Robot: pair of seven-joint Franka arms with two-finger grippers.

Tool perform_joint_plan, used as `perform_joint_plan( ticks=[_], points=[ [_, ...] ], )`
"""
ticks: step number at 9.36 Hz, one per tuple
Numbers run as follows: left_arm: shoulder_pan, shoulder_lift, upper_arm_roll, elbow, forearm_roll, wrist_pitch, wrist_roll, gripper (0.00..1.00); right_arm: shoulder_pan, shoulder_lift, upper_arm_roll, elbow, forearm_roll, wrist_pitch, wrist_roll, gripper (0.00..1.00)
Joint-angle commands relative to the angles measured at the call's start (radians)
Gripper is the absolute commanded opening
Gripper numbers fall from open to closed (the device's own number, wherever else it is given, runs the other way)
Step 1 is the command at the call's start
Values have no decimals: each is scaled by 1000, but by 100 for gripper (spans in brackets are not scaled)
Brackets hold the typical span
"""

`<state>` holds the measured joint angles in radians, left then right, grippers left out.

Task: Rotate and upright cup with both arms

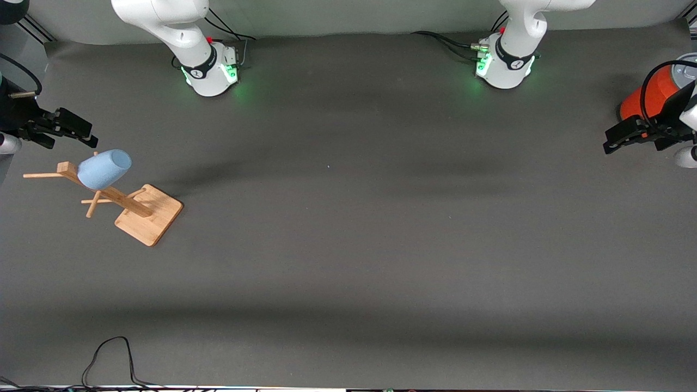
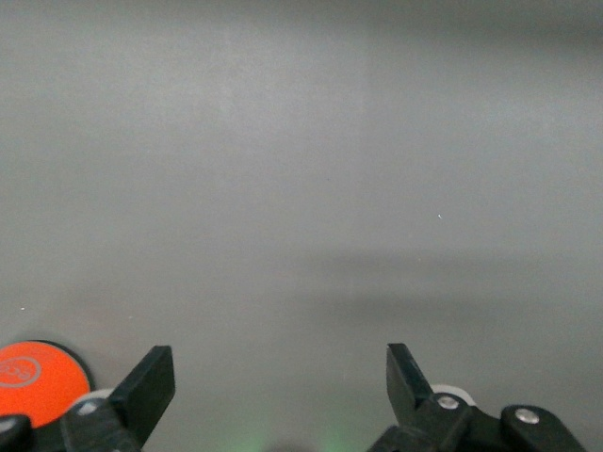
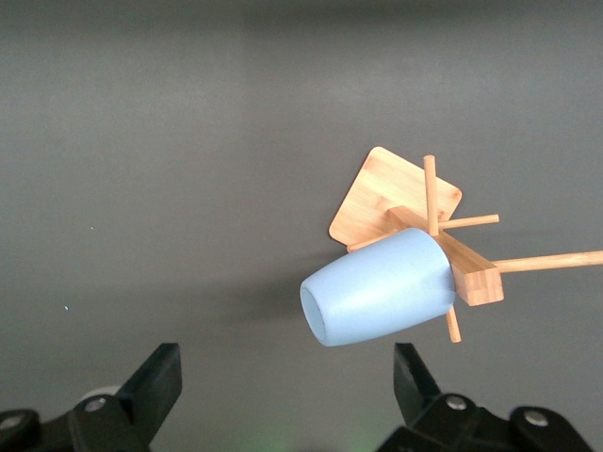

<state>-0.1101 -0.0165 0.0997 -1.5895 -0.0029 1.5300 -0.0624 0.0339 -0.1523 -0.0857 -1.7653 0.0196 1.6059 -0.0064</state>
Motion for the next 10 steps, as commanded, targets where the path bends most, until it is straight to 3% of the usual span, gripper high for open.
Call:
perform_joint_plan(
  ticks=[1, 4, 8, 10],
  points=[
    [0, 4, 0, 13, -11, -7, -5, 100, -9, 13, 4, 36, 20, -20, -18, 100],
    [0, 4, 0, 13, -11, -8, -5, 100, -12, 77, 3, 110, 22, -21, 12, 100],
    [0, 10, 0, 14, -11, -2, -5, 100, -17, 115, -15, 122, 88, -23, 677, 100],
    [0, 9, 0, 14, -11, -8, -4, 100, -17, 129, -73, 115, 135, -23, 779, 100]
  ],
)
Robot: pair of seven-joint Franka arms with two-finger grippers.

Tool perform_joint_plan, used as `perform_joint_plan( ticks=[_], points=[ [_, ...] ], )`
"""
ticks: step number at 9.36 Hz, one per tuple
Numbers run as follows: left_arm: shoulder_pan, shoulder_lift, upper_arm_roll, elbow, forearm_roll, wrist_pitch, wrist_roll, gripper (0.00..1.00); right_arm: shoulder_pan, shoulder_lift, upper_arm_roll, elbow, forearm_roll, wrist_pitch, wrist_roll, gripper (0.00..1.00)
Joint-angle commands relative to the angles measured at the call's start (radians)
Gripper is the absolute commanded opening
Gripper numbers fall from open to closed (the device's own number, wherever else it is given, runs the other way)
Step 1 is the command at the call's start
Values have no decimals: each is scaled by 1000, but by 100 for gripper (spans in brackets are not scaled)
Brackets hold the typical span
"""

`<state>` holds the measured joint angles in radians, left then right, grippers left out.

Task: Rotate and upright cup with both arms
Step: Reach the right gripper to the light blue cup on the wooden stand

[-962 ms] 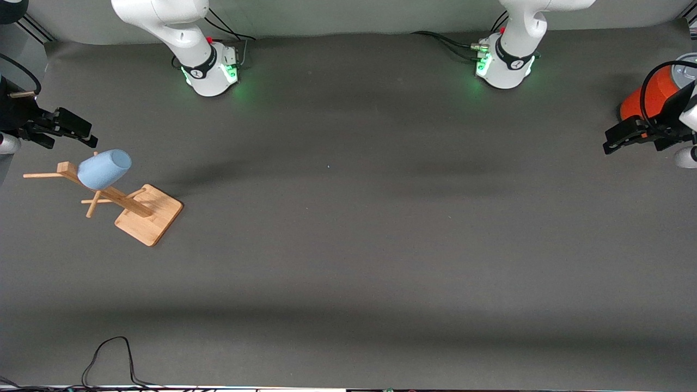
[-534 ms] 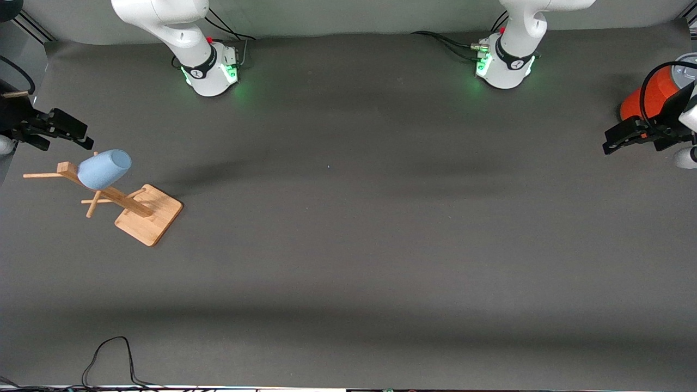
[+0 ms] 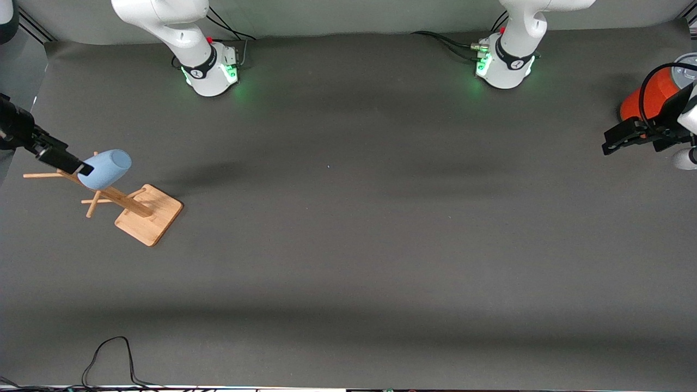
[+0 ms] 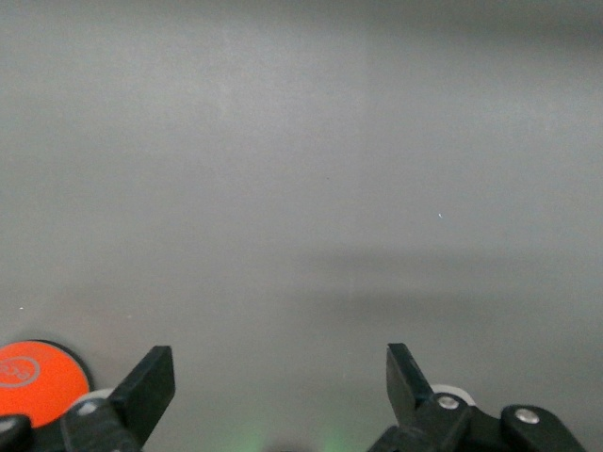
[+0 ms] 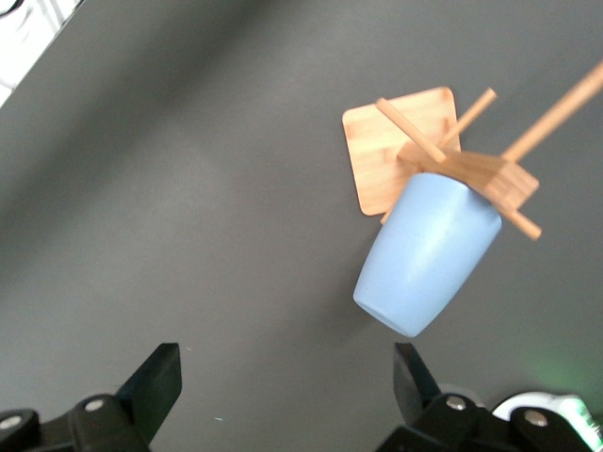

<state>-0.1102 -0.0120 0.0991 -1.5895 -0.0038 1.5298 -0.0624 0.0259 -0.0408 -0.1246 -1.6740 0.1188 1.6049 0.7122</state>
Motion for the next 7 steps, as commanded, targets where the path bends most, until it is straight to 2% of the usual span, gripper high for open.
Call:
perform_joint_plan(
  ticks=[1, 2, 5, 7],
  points=[
    [0, 4, 1, 14, -10, -14, -4, 100, -7, 25, -79, 7, 76, -22, 61, 100],
    [0, 4, 1, 14, -12, -13, -1, 100, -9, 41, -96, -10, 111, -22, 64, 100],
    [-6, 7, -2, 14, -10, -10, -11, 100, -15, 53, -157, -113, 123, -22, 149, 100],
    [-9, 7, -2, 14, -12, -11, -11, 100, -23, 64, -173, -139, 130, -25, 168, 100]
  ],
)
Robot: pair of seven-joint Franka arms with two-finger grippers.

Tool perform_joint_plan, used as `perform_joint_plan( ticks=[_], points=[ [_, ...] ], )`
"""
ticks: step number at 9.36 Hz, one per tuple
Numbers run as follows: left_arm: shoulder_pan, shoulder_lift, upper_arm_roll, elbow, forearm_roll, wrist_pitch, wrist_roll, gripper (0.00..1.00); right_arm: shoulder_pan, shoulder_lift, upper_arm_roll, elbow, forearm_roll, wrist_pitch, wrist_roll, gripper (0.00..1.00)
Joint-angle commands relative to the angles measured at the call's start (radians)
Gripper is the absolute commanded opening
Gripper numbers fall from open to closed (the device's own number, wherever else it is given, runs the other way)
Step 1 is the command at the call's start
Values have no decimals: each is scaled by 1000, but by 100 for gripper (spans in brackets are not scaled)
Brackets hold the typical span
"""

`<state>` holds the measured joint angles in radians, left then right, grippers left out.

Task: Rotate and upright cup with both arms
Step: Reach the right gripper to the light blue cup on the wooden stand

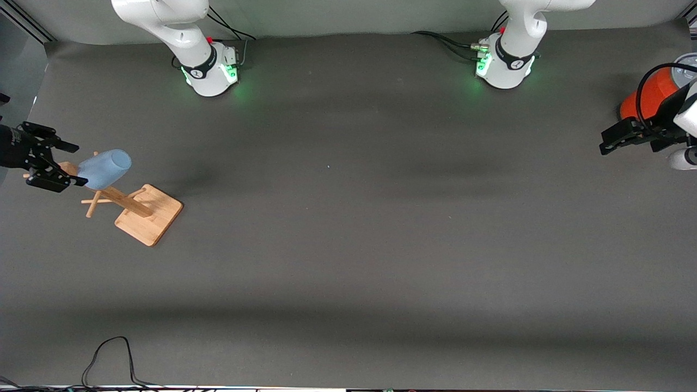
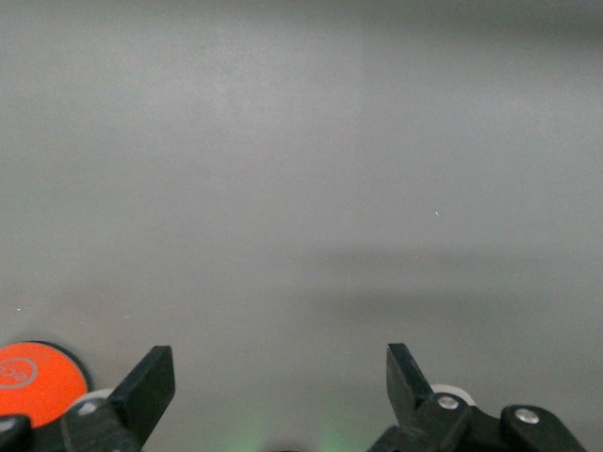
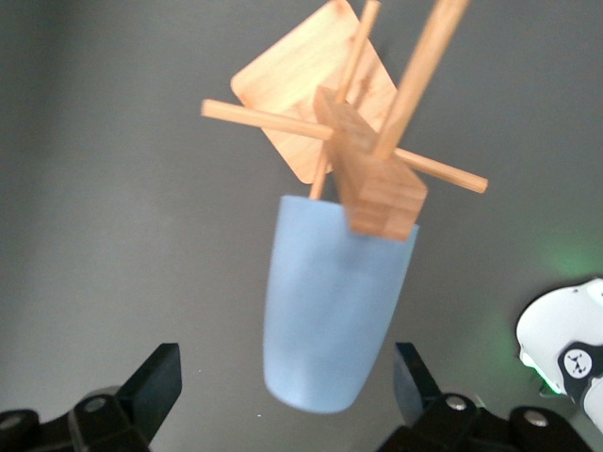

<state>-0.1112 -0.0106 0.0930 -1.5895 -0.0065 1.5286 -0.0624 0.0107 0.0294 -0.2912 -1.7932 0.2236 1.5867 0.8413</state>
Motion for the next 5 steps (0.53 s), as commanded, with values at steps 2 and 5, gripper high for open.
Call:
perform_joint_plan(
  ticks=[2, 5],
  points=[
    [-4, 7, 4, 13, -12, -19, -4, 100, -17, 24, -9, -49, 28, -4, 38, 100],
    [-7, 11, 4, 13, -13, -19, -2, 100, -37, 56, -16, -81, 76, 7, 21, 100]
  ],
)
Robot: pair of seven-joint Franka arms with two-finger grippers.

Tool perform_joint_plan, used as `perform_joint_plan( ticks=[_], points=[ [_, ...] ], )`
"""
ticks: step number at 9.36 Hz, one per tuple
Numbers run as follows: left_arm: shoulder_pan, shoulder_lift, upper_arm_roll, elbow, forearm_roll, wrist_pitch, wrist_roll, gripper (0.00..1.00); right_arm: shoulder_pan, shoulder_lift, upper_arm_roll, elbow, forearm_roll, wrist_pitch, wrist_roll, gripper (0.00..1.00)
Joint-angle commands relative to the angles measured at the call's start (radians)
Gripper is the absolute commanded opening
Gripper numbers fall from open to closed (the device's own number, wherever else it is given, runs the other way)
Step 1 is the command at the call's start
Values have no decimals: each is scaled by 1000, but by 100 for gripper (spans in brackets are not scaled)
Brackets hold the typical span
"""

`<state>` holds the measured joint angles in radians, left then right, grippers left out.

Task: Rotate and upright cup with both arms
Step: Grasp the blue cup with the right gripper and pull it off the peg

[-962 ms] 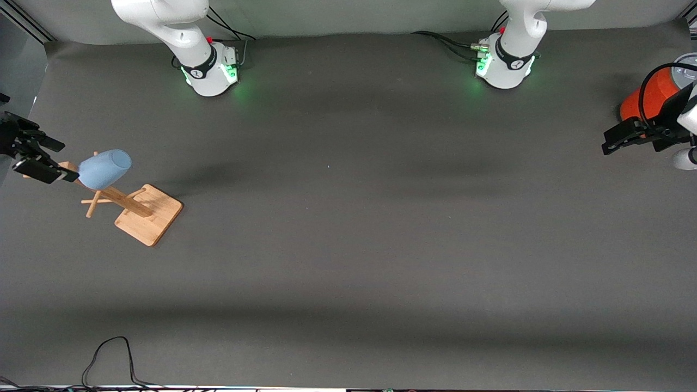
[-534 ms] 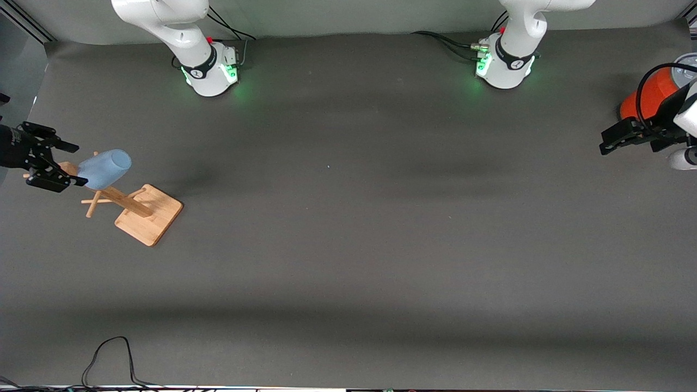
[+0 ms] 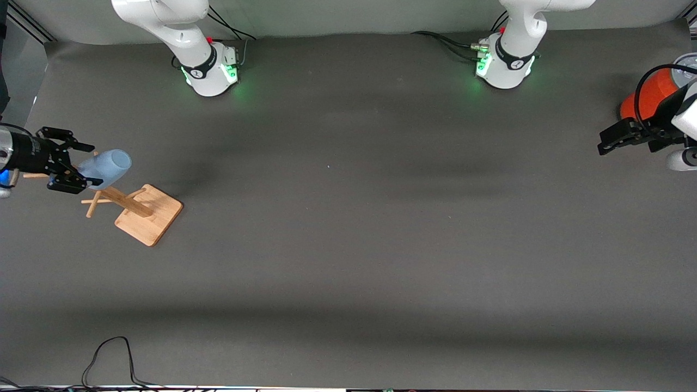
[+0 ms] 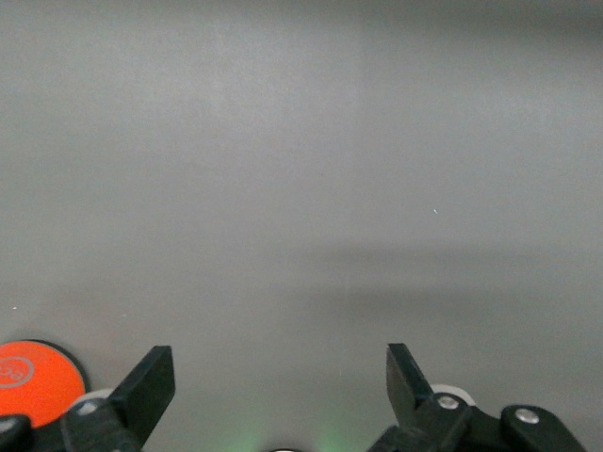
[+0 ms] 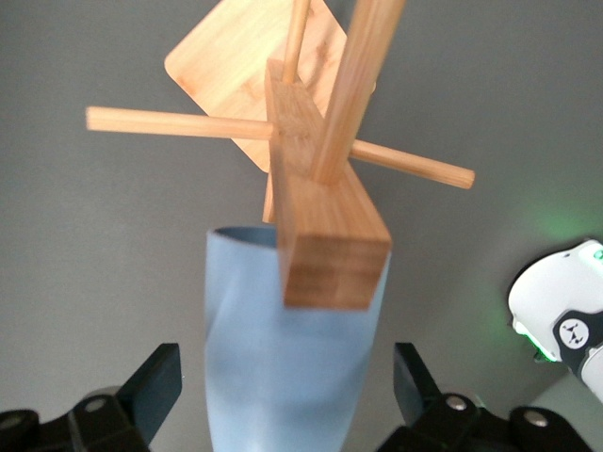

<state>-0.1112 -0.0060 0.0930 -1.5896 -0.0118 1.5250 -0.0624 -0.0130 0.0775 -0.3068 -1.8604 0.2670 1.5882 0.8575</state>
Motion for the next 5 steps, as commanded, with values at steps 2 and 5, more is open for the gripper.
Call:
perform_joint_plan(
  ticks=[2, 5],
  points=[
    [-8, 8, 4, 13, -8, -16, 0, 100, -13, 16, 2, -14, 32, 9, 3, 100],
    [-8, 11, 2, 17, -10, -2, 1, 100, -12, 18, 5, -13, 34, 9, 5, 71]
  ],
)
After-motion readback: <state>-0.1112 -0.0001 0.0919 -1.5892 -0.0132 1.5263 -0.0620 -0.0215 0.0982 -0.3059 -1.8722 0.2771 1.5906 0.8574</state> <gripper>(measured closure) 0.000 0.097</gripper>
